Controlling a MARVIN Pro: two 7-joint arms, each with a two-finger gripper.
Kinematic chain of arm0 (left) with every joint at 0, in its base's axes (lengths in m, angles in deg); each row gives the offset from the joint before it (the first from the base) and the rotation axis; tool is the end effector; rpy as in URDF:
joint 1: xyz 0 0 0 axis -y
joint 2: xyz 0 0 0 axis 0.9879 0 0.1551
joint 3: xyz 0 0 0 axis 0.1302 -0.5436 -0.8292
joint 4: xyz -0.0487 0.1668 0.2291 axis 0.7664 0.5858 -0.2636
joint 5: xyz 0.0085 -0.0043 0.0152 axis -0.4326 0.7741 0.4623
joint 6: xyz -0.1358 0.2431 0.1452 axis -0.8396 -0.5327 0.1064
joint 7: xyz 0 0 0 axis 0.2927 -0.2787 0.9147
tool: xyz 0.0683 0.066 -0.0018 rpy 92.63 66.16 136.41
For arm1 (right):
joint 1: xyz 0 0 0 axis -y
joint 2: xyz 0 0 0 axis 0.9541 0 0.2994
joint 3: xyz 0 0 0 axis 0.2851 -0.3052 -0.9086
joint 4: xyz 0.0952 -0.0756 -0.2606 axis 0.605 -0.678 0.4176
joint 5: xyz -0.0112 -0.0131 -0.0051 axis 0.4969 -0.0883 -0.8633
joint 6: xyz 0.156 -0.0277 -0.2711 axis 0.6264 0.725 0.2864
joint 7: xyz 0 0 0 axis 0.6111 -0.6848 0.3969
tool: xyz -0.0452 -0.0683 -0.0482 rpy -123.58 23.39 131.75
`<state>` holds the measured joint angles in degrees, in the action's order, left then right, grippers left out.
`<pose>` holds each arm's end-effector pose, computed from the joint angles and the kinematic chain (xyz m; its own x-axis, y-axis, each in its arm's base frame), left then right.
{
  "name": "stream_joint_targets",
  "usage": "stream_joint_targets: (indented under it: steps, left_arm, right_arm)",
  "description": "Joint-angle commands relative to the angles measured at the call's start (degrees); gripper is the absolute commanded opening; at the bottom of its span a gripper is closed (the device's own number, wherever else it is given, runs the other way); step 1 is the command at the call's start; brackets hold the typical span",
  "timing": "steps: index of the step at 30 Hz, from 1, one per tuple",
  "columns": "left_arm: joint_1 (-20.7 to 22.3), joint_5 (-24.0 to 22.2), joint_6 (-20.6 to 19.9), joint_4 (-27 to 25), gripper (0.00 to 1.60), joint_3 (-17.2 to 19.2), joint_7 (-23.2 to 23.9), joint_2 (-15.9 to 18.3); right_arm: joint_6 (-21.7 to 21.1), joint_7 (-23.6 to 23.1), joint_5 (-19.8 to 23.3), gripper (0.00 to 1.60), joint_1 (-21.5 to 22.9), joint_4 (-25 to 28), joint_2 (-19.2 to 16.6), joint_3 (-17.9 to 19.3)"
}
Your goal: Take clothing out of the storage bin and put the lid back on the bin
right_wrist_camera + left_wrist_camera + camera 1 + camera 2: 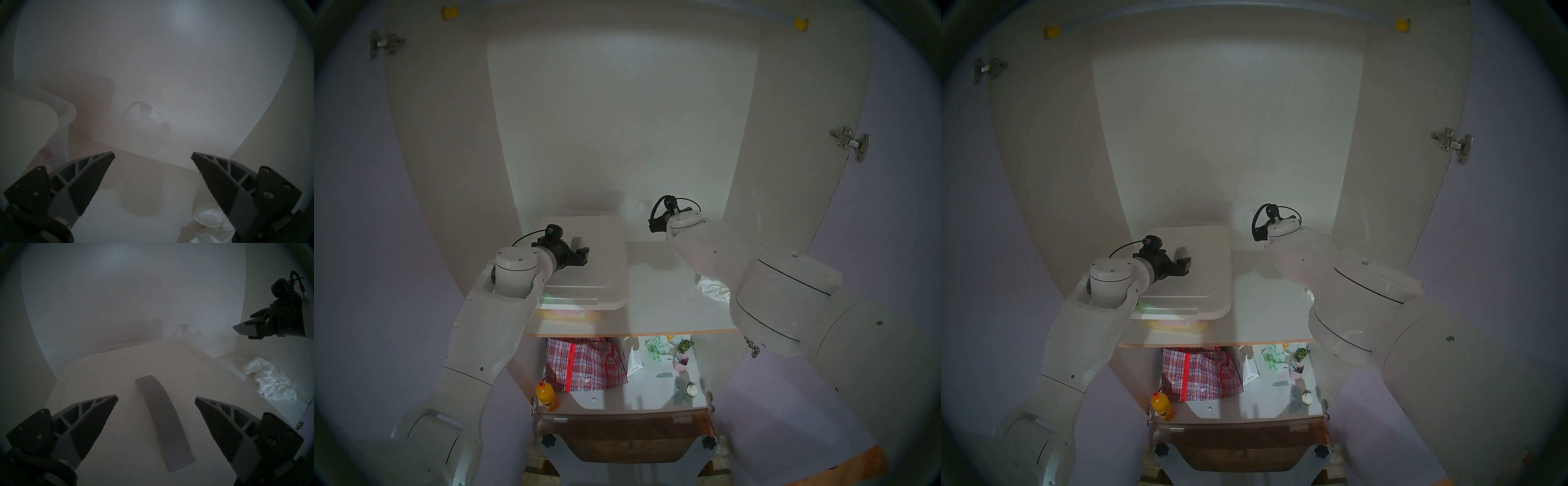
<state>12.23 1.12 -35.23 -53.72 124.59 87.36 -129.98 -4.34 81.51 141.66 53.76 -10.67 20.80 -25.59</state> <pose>0.5116 0.0265 -0.2283 0.2861 -0.1974 0.9376 -0.2559 -0.9587 -0.1238 0.6610 0.0711 -0.2089 0.2714 0.3112 0.9108 0.1247 -0.9497 0.2873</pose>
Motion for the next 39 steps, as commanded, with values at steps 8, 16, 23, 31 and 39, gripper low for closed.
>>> stream_joint_targets:
  steps: [8,16,23,31,39]
  left_arm:
    - [5.19,0.52,7.06,5.86,1.60,-0.74,1.25,0.16]
    - [8.85,0.40,10.89,13.31,1.41,-1.98,3.10,-0.26]
    - [10.24,0.59,11.63,14.64,0.49,-2.52,5.43,1.68]
    - [11.51,0.15,11.06,14.99,0.25,-3.51,9.14,4.45]
    - [17.18,0.37,11.60,20.12,0.00,-4.81,10.95,4.12]
  right_arm:
    - [0.67,0.17,0.00,1.60,1.82,0.48,0.14,0.15]
    - [0.68,0.17,0.00,1.60,1.82,0.48,0.14,0.15]
    - [0.69,0.18,0.00,1.60,1.82,0.48,0.14,0.15]
    - [0.68,0.17,-0.01,1.60,1.82,0.49,0.14,0.15]
    - [0.62,0.16,-0.01,1.60,1.81,0.49,0.13,0.15]
